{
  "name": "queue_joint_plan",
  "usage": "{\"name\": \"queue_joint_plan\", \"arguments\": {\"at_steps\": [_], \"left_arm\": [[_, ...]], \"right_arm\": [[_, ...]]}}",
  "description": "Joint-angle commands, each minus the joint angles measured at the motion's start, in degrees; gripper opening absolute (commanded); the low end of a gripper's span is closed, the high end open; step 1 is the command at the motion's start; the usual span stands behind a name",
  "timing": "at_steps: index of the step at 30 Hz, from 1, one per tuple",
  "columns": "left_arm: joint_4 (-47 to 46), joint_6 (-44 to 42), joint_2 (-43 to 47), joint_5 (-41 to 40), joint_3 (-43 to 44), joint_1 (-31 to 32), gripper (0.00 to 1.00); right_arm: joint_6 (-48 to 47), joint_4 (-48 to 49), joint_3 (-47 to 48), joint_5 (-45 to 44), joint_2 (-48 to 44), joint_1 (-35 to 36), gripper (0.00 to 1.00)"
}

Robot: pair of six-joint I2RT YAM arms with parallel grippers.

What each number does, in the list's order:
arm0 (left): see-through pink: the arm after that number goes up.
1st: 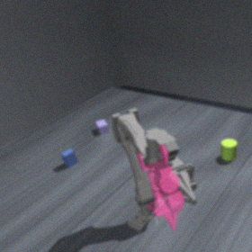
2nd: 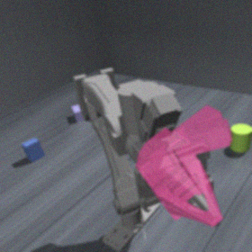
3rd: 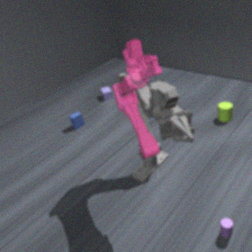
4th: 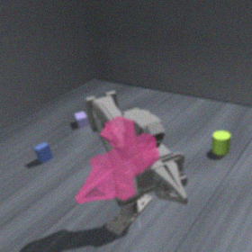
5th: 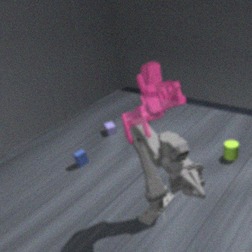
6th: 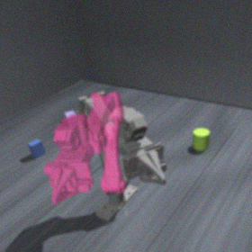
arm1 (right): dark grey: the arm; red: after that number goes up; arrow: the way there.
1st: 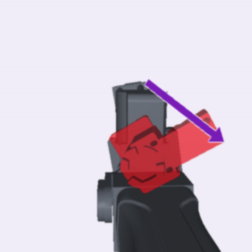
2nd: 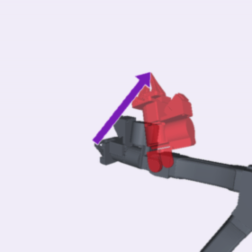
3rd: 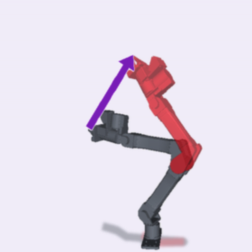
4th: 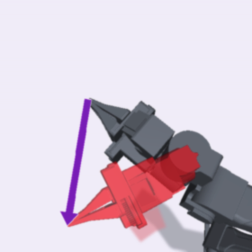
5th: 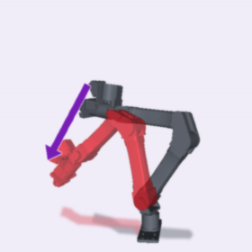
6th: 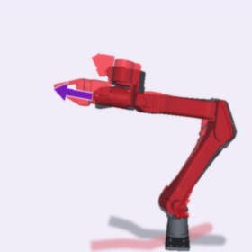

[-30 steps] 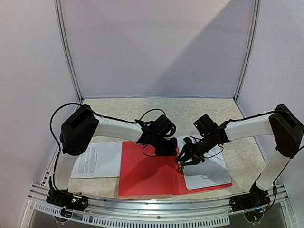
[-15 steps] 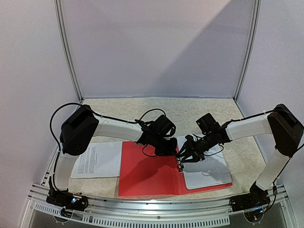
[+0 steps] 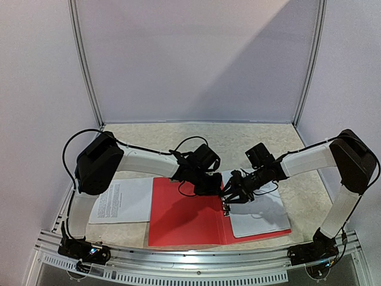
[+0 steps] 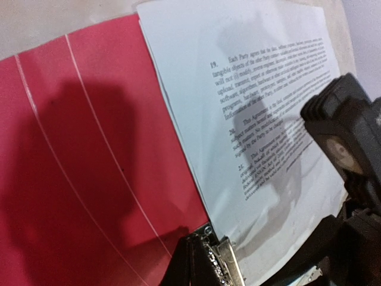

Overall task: Put the files into the folder
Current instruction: Clamp the file with the spring clip on the folder.

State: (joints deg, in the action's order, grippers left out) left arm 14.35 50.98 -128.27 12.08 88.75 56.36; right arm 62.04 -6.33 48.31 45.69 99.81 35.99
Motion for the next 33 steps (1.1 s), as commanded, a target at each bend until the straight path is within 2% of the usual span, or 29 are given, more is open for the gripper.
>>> {"name": "queue_joint_plan", "arguments": {"at_steps": [1,10,20,33], "left_arm": [[4.79,-1.12,-0.93,-2.06,-1.56,-0.09,0.0],[4.98,-1.41,-0.83,-2.23,-1.74,-0.04,0.0],[4.86,-1.4,-0.84,-2.17,-1.74,-0.05,0.0],[4.77,-1.25,-1.02,-1.97,-1.98,-0.1,0.0]], "right_arm": [[0.38,0.36,-0.68,0.64,-1.86,-0.29,0.4],[1.88,1.33,-2.55,1.24,-3.56,-0.33,0.39],[3.76,3.78,-4.1,1.37,-4.71,-0.39,0.17],[5.28,5.87,-6.09,2.03,-4.2,-0.33,0.1]]}}
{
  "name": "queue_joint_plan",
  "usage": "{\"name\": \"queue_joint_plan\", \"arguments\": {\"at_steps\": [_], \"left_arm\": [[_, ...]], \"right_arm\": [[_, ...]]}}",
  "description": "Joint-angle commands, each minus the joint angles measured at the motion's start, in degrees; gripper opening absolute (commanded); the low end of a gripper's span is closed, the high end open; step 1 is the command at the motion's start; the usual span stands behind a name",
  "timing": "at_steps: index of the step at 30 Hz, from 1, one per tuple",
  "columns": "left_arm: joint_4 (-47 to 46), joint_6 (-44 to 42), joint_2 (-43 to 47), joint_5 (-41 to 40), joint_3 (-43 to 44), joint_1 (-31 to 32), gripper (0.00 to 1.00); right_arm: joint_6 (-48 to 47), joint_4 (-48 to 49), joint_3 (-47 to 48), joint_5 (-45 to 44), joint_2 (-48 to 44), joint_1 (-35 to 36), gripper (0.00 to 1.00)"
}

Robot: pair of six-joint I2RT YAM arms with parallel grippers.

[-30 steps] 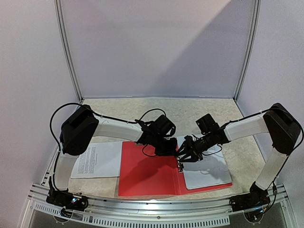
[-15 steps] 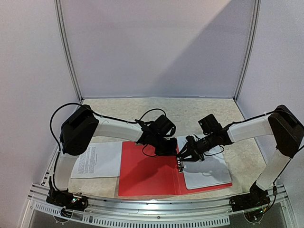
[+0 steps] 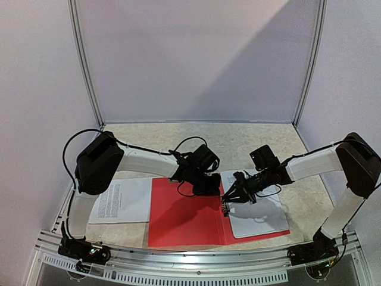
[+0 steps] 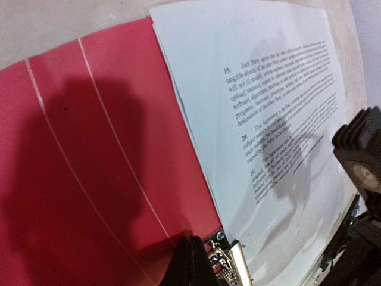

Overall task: Put the files into the folder
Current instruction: Clamp the file with the spring clip on the folder.

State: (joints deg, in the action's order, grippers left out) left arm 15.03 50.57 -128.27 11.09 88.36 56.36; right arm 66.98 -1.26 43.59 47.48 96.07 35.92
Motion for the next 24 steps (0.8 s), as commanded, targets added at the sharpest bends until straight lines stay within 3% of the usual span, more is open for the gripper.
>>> {"name": "queue_joint_plan", "arguments": {"at_steps": [1,14,24], "left_arm": [[3.95,-0.76,-1.17,-0.93,-1.61,-0.11,0.0],[3.62,-0.31,-1.92,-0.67,-1.86,-0.04,0.0],[3.42,-0.38,-2.28,-0.37,-2.05,-0.17,0.0]], "right_arm": [[0.39,0.8,-1.71,0.24,-0.61,-0.25,0.09],[1.06,1.63,-7.63,-3.76,-3.26,2.92,0.01],[-2.21,0.14,-9.21,-7.28,1.25,6.69,0.0]]}}
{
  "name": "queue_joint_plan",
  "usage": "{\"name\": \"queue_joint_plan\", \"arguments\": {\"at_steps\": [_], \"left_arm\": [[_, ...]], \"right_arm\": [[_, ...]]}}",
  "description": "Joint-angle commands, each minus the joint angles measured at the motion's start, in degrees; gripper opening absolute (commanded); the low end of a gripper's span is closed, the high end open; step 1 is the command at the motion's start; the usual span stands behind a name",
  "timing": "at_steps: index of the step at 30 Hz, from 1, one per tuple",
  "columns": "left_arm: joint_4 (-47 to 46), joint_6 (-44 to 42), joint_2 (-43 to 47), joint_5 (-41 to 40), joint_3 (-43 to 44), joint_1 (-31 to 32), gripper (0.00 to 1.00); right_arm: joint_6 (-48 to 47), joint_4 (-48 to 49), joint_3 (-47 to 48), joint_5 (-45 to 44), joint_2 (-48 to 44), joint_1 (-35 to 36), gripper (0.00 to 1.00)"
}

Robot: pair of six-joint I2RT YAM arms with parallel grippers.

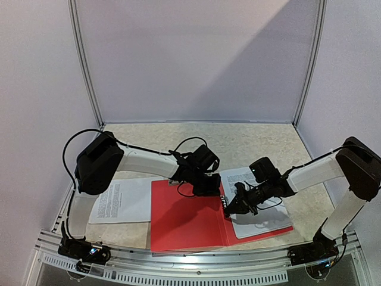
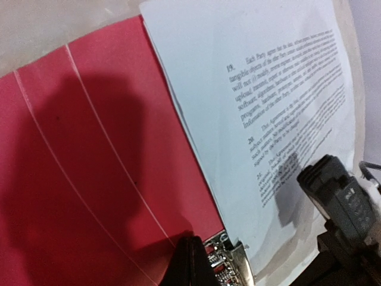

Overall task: Put the files into the folder
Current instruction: Clamp the file with the spring clip on the folder.

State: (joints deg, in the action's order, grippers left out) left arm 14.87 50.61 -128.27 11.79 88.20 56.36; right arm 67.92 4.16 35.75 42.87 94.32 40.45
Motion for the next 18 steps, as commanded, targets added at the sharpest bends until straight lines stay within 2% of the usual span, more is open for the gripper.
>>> {"name": "queue_joint_plan", "arguments": {"at_steps": [1,7,12,18], "left_arm": [[3.57,-0.42,-2.37,-0.99,-1.94,-0.17,0.0],[3.32,-0.42,-2.63,-0.54,-1.9,-0.18,0.0],[3.5,-0.5,-3.17,-0.32,-2.22,-0.37,0.0],[3.31,-0.6,-3.3,-0.28,-2.69,-0.54,0.0]], "right_arm": [[-3.59,-5.87,-1.3,-3.14,3.31,2.37,0.0],[-6.33,-8.79,-0.75,-4.97,5.3,3.01,0.0],[-10.78,-16.42,1.9,-8.7,5.57,2.97,0.0],[-13.05,-20.84,4.16,-10.62,4.03,2.99,0.0]]}}
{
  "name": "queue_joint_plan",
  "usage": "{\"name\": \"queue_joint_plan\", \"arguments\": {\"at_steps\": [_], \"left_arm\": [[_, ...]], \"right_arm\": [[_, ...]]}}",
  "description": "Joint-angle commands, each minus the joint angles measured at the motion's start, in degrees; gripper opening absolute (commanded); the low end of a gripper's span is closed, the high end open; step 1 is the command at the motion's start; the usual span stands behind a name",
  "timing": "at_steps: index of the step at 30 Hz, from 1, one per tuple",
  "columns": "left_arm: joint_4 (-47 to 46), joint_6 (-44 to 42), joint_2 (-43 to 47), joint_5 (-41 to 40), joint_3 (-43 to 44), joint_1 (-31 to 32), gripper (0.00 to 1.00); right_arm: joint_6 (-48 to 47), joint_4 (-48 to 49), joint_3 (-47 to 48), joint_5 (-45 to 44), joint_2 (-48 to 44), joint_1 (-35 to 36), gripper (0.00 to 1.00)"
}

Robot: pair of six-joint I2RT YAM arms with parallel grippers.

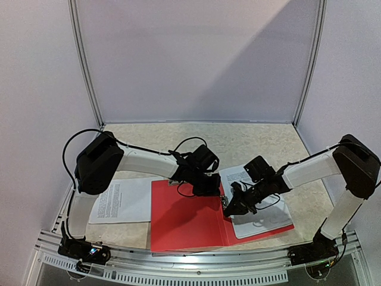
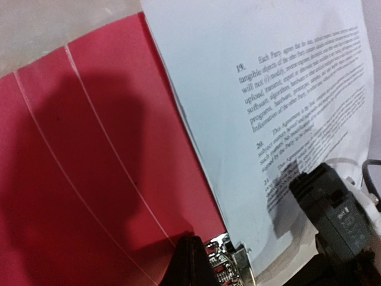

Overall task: Put the files into the folder
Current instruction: Clamp the file with the spring clip on the folder.

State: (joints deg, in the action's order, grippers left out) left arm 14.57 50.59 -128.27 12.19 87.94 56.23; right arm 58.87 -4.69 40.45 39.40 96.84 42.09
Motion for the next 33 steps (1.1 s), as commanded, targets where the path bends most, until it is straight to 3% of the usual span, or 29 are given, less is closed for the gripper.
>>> {"name": "queue_joint_plan", "arguments": {"at_steps": [1,16,21,30,33], "left_arm": [[3.62,-0.58,-3.32,-0.74,-2.42,-0.42,0.0],[3.79,-1.17,-3.81,-0.68,-2.38,-0.42,0.0],[3.63,-1.27,-3.94,-0.56,-2.38,-0.5,0.0],[3.89,-1.39,-4.0,-0.38,-2.34,-0.77,0.0],[3.76,-1.41,-3.96,-0.37,-2.34,-0.84,0.0]], "right_arm": [[-4.51,-13.16,0.05,-7.76,1.3,1.33,0.0],[-8.8,-20.36,2.35,-13.63,0.28,1.38,0.0],[-7.91,-16.09,0.45,-10.67,2.34,1.34,0.0],[-10.91,-17.87,1.77,-12.33,8.62,1.39,0.0],[-10.15,-13.07,1.07,-8.17,8.44,1.34,0.0]]}}
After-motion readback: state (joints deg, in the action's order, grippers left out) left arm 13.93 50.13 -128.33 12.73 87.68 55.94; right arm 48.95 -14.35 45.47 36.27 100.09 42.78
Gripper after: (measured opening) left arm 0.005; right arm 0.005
